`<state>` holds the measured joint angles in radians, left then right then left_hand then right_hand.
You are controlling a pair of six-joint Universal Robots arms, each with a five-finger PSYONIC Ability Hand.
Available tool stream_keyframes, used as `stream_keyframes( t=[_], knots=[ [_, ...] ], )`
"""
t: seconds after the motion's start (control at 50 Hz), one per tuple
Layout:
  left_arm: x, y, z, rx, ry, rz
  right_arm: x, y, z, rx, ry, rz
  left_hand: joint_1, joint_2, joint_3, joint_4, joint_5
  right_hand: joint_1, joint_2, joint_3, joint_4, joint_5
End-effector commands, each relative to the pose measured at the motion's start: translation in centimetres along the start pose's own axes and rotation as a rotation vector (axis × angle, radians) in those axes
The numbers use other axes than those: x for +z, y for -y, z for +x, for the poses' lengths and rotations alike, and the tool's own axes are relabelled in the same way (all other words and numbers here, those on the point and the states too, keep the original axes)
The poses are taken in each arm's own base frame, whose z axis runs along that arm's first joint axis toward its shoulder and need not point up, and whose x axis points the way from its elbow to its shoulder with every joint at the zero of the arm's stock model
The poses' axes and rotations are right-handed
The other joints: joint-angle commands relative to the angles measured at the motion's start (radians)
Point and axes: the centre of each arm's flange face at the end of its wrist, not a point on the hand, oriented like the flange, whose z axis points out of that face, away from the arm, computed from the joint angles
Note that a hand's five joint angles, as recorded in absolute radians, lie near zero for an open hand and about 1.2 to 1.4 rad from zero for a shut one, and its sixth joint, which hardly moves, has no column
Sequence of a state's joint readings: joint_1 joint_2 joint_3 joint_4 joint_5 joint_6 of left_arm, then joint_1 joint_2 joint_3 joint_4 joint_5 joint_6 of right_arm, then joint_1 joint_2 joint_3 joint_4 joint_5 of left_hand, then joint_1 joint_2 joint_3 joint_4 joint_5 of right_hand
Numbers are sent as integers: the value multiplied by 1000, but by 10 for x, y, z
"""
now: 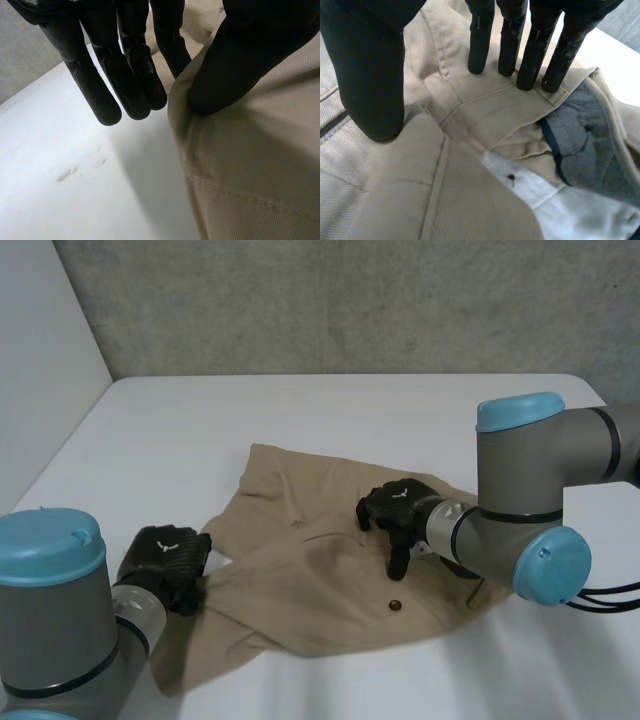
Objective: Fold the shorts.
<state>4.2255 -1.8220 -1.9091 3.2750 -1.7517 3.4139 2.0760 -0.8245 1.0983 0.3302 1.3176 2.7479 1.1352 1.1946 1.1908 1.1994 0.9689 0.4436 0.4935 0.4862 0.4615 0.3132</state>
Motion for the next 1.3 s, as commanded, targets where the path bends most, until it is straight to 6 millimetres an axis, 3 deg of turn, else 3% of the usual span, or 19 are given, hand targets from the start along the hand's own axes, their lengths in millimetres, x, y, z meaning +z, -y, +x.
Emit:
stream_keyframes(
  t=[0.02, 0.1, 0.2, 0.32, 0.46, 0.52, 0.54, 0.64, 0.68, 0.7, 0.8, 0.9, 0.92, 1.06, 1.08, 1.14, 1.16, 1.22, 1.3],
  knots=[
    [0, 0, 0, 0, 2, -2, 4, -8, -3, 8, 12, -23, 261, 202, 205, 197, 253, 233, 183, 191, 215, 189],
    [0, 0, 0, 0, 2, -2, 3, -7, -3, 7, 10, -23, 261, 202, 205, 197, 253, 949, 900, 907, 932, 905],
    [0, 2, -1, -1, 5, 5, -6, 4, 1, 4, -7, 9, 261, 202, 205, 197, 253, 953, 903, 910, 935, 909],
    [-1, 10, -3, -1, 12, 33, -59, 59, 17, -43, -111, 176, 261, 202, 205, 197, 253, 953, 903, 910, 935, 909],
    [4, 52, -10, -2, 40, 173, -84, 92, 36, -99, -199, 290, 261, 202, 205, 197, 253, 953, 903, 910, 935, 909],
    [12, 79, -15, -2, 65, 262, -85, 100, 40, -126, -220, 325, 261, 202, 205, 197, 253, 953, 903, 910, 935, 909],
    [18, 127, -24, 4, 111, 430, -87, 125, 51, -170, -284, 458, 261, 202, 205, 197, 253, 953, 903, 910, 935, 909],
    [8, 214, -40, -37, 206, 761, -95, 178, 75, -263, -459, 821, 261, 202, 205, 197, 253, 953, 903, 910, 935, 909],
    [4, 227, -45, -52, 226, 820, -107, 200, 80, -303, -535, 988, 261, 202, 205, 197, 253, 953, 903, 910, 935, 909],
    [-8, 257, -55, -97, 278, 986, -114, 207, 81, -315, -560, 1038, 261, 202, 205, 197, 253, 953, 903, 910, 935, 909],
    [-29, 283, -63, -167, 344, 1204, -150, 223, 78, -340, -618, 1188, 261, 202, 205, 197, 253, 953, 903, 910, 935, 909],
    [-25, 263, -53, -159, 321, 1144, -141, 199, 76, -308, -582, 1104, 261, 202, 205, 197, 253, 953, 903, 910, 935, 909],
    [-16, 243, -45, -141, 295, 1074, -138, 192, 76, -300, -575, 1075, 261, 202, 205, 197, 253, 953, 903, 910, 935, 909],
    [8, 173, -21, -82, 212, 845, -110, 100, 79, -185, -498, 677, 261, 202, 205, 197, 253, 953, 903, 910, 935, 909],
    [15, 141, -11, -60, 179, 753, -110, 100, 79, -185, -498, 676, 261, 202, 205, 197, 253, 953, 903, 910, 935, 909],
    [16, 130, -7, -49, 167, 718, -92, 34, 55, -111, -389, 431, 261, 202, 205, 197, 253, 953, 903, 910, 935, 909],
    [21, 91, 10, -18, 114, 606, -92, 34, 55, -111, -389, 430, 261, 202, 205, 197, 253, 953, 903, 910, 935, 909],
    [19, 76, 22, -2, 76, 562, -78, -10, 37, -101, -315, 282, 261, 202, 205, 197, 253, 953, 903, 910, 935, 909],
    [4, 33, 47, 56, -29, 410, -76, -35, 27, -132, -287, 186, 261, 202, 205, 197, 253, 953, 903, 910, 935, 909]
  ],
)
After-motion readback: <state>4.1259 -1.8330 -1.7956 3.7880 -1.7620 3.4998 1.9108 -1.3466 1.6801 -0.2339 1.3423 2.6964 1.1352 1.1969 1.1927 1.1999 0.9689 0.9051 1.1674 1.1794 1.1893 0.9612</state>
